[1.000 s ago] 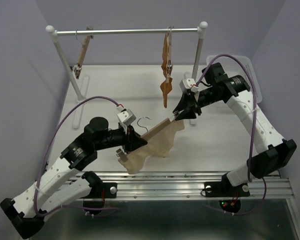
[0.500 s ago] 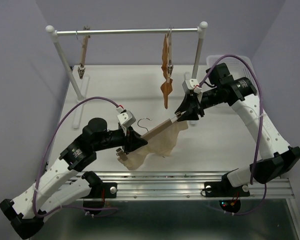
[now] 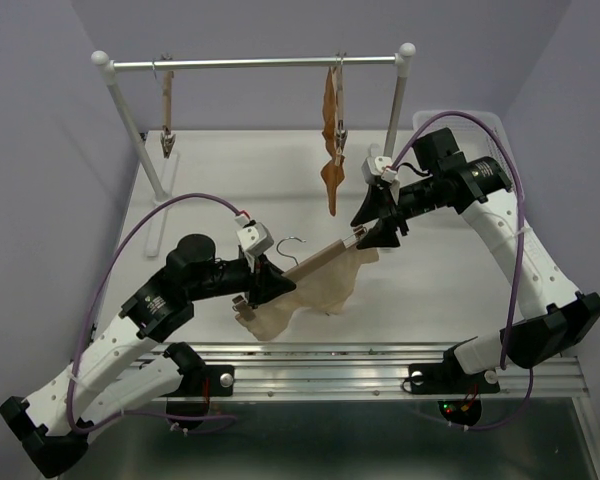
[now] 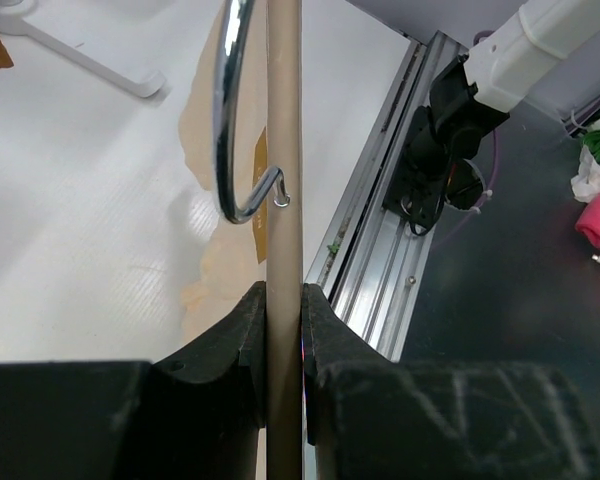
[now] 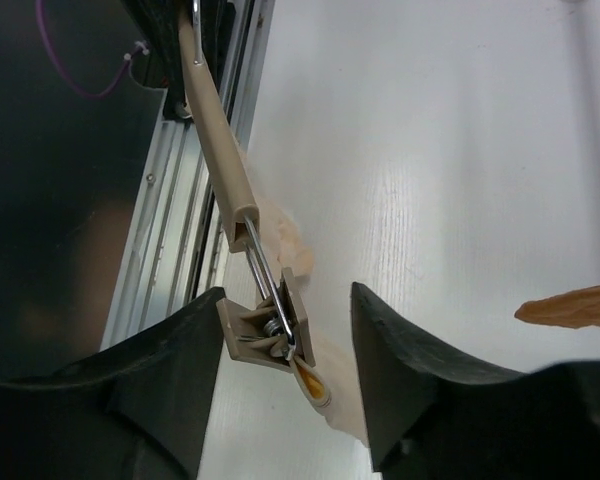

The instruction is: Remove the underwear clipped to the hanger

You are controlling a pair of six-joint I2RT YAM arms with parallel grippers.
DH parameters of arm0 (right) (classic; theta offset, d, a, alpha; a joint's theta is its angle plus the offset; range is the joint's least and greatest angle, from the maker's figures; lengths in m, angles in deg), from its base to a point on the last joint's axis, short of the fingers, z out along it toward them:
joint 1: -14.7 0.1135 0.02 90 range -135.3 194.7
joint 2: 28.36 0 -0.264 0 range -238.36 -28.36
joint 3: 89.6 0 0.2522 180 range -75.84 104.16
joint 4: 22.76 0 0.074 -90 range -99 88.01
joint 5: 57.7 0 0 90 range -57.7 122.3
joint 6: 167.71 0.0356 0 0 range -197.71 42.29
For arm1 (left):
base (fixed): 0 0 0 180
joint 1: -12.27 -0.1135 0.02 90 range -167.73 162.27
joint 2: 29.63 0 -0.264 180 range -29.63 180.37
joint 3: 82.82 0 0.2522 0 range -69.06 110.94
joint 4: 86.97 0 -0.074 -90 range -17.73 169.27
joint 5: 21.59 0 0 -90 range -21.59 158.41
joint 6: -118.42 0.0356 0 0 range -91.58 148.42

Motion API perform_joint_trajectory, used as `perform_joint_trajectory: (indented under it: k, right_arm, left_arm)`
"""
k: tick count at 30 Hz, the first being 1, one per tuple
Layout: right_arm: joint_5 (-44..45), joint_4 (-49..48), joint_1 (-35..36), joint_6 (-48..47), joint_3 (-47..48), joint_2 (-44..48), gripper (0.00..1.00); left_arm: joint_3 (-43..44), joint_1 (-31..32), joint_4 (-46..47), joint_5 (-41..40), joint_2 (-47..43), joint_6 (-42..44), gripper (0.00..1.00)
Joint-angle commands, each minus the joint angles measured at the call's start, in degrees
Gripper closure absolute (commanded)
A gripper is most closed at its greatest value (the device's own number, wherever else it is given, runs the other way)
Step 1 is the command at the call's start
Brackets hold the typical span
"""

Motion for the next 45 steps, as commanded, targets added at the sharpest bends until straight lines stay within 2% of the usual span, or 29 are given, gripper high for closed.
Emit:
perform_joint_trajectory:
  k: [1, 5, 21, 36, 39, 45]
  right_arm:
    - [1.1, -1.7, -0.1, 1.0, -0.2, 1.9, 0.38]
    - [0.9, -1.2, -0.1, 0.5, -0.2, 1.8, 0.34]
    - [1.4, -3.4, -0.1, 2.0, 0.5, 6.9, 0.35]
    - [2.3, -5.4, -0.1, 4.4, -0.5, 5.8, 0.34]
    - [2.0, -4.0, -0.1, 2.8, -0.5, 5.9, 0.41]
    - [2.8, -4.2, -0.1, 3.4, -1.3, 6.1, 0.4]
  left_arm:
    - [3.0, -0.1, 5.0, 2.1, -1.3, 1.7, 1.0]
    - [2.8, -0.1, 4.5, 1.8, -2.0, 1.9, 1.0]
    - [3.4, -0.1, 3.3, 1.0, 0.3, 2.3, 1.0]
    - [3.4, -0.1, 3.4, 2.1, -0.2, 2.5, 1.0]
    - [3.5, -0.1, 3.2, 1.4, -0.2, 2.5, 1.0]
    - [3.5, -0.1, 3.1, 0.9, -0.7, 2.5, 1.0]
